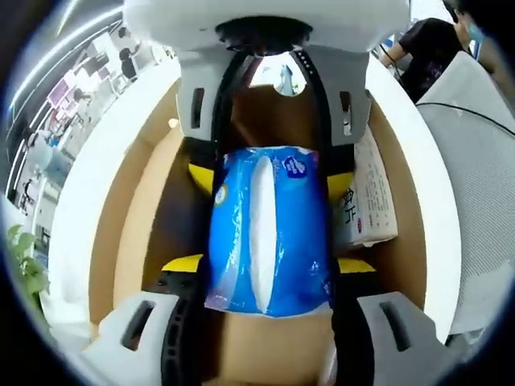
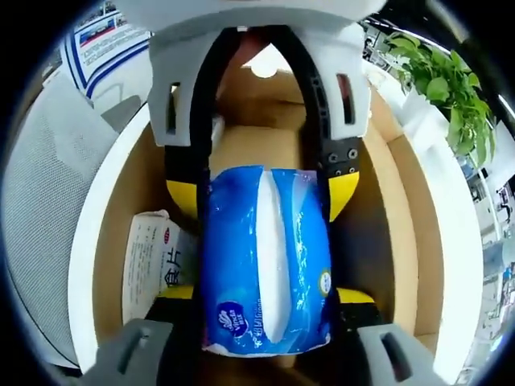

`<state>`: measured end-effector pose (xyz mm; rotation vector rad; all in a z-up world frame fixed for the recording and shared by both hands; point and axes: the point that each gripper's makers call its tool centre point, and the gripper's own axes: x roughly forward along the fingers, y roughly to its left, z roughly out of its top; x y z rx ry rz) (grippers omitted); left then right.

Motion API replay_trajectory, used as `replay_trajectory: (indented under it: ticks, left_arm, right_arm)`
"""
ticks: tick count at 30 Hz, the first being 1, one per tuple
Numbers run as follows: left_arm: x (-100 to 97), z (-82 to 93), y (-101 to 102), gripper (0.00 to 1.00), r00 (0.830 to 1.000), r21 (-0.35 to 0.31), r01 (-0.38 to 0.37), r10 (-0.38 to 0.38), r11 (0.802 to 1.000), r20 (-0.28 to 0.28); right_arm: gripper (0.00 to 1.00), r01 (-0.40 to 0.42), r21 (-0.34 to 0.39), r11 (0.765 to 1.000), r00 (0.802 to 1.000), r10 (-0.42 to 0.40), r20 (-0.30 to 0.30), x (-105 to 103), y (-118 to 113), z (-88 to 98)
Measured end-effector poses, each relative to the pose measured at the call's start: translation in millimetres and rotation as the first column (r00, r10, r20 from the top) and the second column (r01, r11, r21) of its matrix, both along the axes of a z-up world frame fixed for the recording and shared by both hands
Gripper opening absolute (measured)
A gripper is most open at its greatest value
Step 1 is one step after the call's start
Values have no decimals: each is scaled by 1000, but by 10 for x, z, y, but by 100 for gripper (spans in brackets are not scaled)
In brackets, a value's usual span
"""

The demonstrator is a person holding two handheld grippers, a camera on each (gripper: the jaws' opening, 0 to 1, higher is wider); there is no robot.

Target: Operate the shoe box by opening the lid, removing the specified soft item, and placing it in the target area until the item is outside and the box remains undamaged.

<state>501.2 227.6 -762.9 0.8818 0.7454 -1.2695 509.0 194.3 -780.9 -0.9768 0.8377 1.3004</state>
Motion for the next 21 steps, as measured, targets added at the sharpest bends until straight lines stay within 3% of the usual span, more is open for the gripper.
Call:
replay_trajectory:
  ticks: [4,16,21]
  left_arm:
    - [6,-124,12,68,1000,-2,-3,3,1000,-12]
    - [69,-281,-9,67,998,-14,-54,53,998,-35]
    - [62,-236,-25,61,998,-23,-58,57,998,-34]
  right_arm:
    - [62,6,1,1000,1000,-6,0,-3,7,-35]
    - [61,22,24,999,1000,-22,3,4,24,-118]
    - [57,29,45,999,1000,-29,5,-3,27,-108]
